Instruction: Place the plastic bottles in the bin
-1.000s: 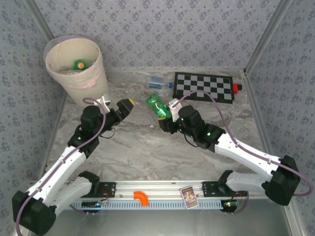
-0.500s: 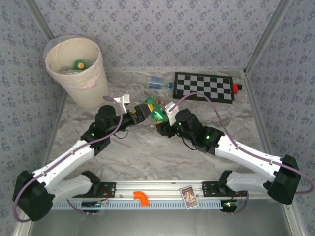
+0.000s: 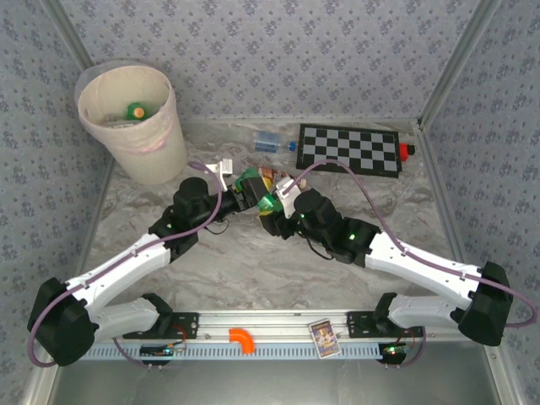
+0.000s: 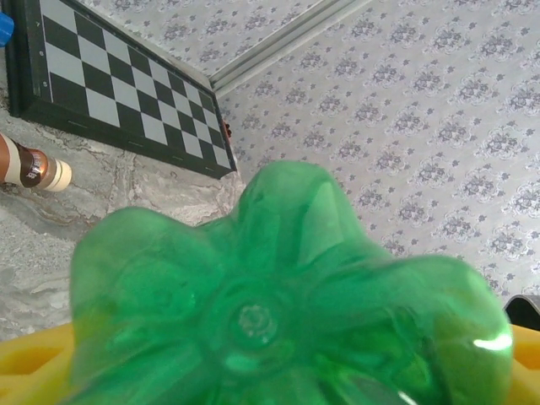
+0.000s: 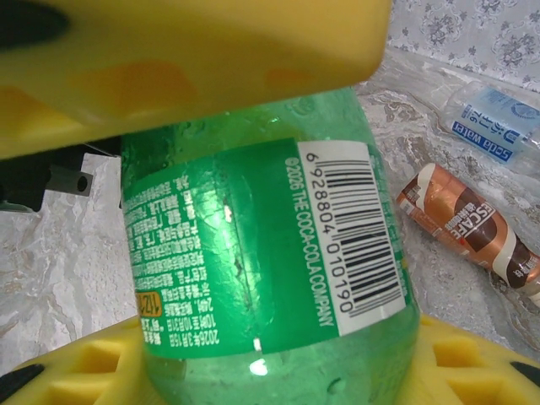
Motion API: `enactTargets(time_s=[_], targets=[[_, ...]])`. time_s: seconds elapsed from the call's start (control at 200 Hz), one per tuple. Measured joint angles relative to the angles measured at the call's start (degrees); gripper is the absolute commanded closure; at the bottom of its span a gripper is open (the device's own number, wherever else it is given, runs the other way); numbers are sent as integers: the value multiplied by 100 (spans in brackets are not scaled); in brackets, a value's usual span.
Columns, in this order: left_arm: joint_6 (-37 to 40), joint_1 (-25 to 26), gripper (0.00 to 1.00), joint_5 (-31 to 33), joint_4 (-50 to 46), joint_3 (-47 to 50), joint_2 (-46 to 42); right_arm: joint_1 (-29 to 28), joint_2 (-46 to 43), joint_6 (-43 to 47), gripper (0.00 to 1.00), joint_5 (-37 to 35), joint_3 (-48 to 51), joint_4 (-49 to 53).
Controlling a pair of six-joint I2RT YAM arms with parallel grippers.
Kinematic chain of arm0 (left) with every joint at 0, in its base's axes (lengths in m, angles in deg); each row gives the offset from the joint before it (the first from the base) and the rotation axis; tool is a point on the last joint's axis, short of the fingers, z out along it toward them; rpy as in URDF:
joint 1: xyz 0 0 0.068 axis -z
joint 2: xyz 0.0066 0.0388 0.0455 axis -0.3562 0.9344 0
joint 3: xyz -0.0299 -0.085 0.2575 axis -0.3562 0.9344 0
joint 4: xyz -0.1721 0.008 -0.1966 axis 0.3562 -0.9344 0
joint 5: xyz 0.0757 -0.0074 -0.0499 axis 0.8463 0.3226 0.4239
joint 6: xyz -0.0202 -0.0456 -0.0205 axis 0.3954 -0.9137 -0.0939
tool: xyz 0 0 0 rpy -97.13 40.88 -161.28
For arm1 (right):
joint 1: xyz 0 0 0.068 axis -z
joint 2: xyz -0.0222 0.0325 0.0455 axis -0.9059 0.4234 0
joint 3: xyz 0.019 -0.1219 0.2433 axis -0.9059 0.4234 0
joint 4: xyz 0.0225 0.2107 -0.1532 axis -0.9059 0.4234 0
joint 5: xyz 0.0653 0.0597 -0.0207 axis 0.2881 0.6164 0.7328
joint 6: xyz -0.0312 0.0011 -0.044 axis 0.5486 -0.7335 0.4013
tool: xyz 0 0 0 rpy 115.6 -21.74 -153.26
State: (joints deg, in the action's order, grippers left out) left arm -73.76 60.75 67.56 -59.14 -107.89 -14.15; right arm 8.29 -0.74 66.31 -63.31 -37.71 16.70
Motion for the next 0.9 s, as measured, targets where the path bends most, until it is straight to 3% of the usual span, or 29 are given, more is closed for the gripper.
enactTargets(time_s=[0.175, 0.43, 0.63, 0.7, 0.755, 0.9], targets=[[0, 0, 35, 109, 15, 0, 0, -11, 13, 0, 56, -70, 0, -2], [26, 26, 39, 256, -68, 0, -94, -26, 15, 0, 49, -85, -2, -52], [85, 42, 40, 286, -90, 0, -129, -37, 15, -13, 24, -120, 0, -98], [129, 39, 41, 352, -146, 0, -153, -31, 15, -37, 19, -153, 0, -90], [175, 37, 41, 422, -205, 0, -188, -17, 9, -94, 0, -179, 0, -87], [337, 22, 41, 570, -411, 0, -304, -9, -98, -94, 0, -236, 28, -42]])
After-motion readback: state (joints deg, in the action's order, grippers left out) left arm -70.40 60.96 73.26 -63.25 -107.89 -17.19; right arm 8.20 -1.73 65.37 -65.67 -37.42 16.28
